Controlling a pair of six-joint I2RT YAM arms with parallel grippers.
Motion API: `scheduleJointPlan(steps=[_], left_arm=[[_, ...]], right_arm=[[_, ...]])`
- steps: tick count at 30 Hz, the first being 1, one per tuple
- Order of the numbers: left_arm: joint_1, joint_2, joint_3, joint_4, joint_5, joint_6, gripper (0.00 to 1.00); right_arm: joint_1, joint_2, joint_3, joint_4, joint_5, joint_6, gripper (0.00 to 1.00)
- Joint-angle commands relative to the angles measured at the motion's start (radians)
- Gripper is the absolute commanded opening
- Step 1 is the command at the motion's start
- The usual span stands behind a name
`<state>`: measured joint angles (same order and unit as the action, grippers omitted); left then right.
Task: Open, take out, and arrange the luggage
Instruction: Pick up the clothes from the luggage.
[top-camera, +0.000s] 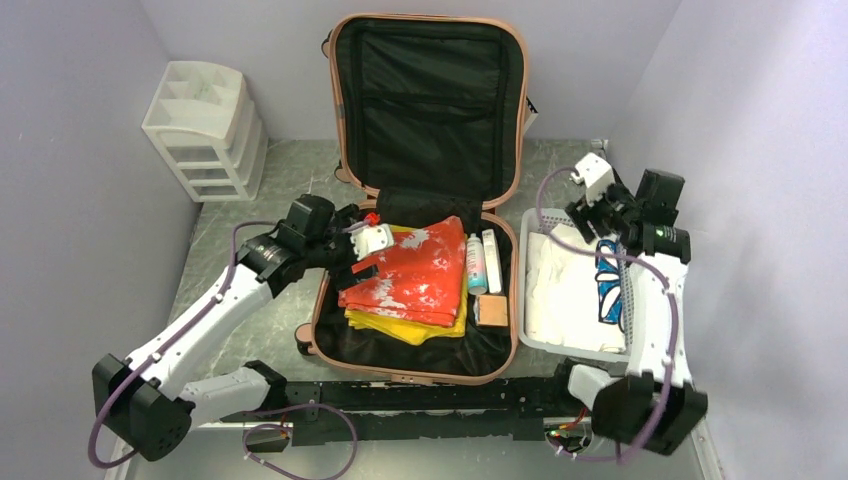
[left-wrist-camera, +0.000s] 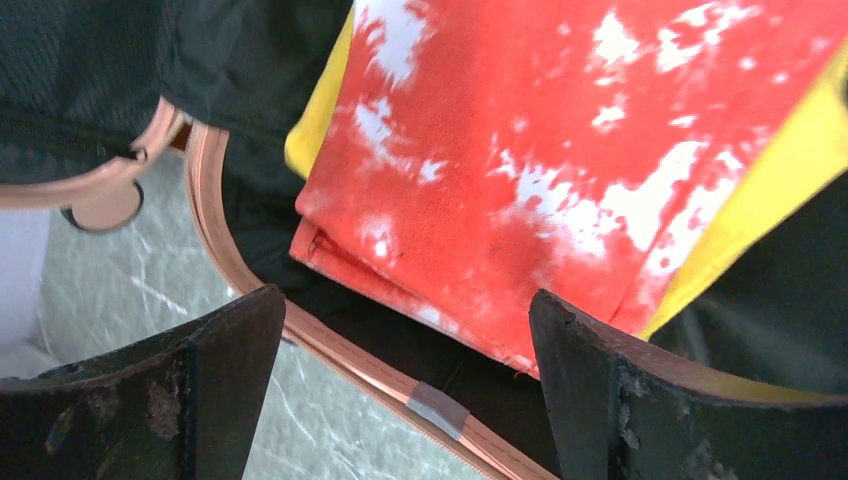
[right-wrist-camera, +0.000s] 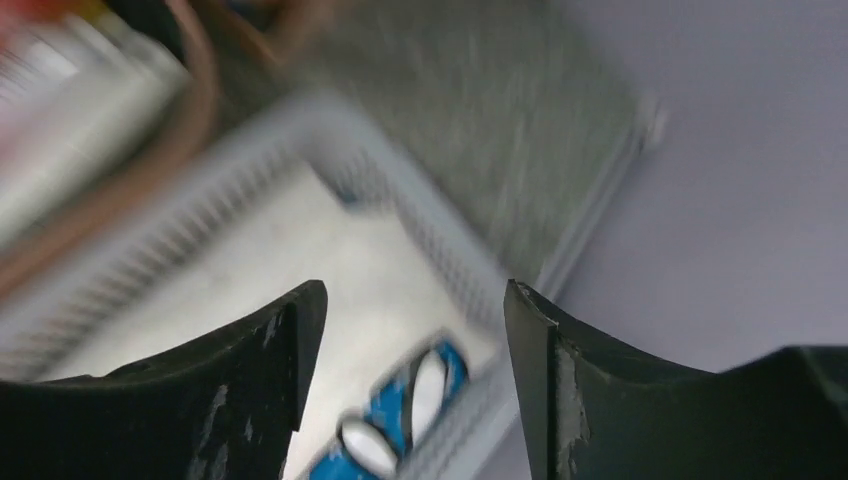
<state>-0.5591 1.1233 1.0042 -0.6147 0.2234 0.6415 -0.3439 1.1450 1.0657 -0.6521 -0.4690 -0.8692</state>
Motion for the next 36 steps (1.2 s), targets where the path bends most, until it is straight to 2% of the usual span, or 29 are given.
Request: scheduleJointPlan(steps=[1,3,7,10,13,19,26,30,36], left_arm=[[-0.004,-0.048,-0.022,-0.058,0.161,0.144,0.96],[-0.003,-0.049,-0.07,-0.047,0.144,0.167,0.97],[-0.004,-0.072,-0.153,0.026,0.037,0.148,0.96],[-0.004,-0.11,-0.204,0.062,0.017,0.125,0.96],[-0.004,-0.165,-0.249,0.088,0.037,0.116,0.96],[0.0,-0.192,-0.279,0.108,0.08,0.11,0.96],[0.004,-0.13,-0.19,0.055,0.057,0.139,0.96],[0.003,-0.112,-0.11,0.002,0.15,0.208,0.97],[-0.158,0.054,0.132,-0.094,0.205,0.2,0.96]], right_arm=[[0.224,-0.108,0.155,-0.134,-0.326,0.072,0.73],[0.34,-0.08,0.179,-0.092,-0.364,0.203,0.74],[0.521,0.056,0.177,-0.02,-0.424,0.456,0.7],[0.647,0.096,0.117,0.045,-0.368,0.584,0.73],[0.707,0.102,0.06,0.103,-0.304,0.7,0.75],[0.718,0.103,-0.054,0.198,-0.294,0.88,0.78],[0.741,0.14,-0.135,0.24,-0.245,0.937,0.8],[0.769,0.144,-0.164,0.229,-0.274,0.901,0.86],[0.761,0.185,-0.094,0.174,-0.452,0.808,0.92]])
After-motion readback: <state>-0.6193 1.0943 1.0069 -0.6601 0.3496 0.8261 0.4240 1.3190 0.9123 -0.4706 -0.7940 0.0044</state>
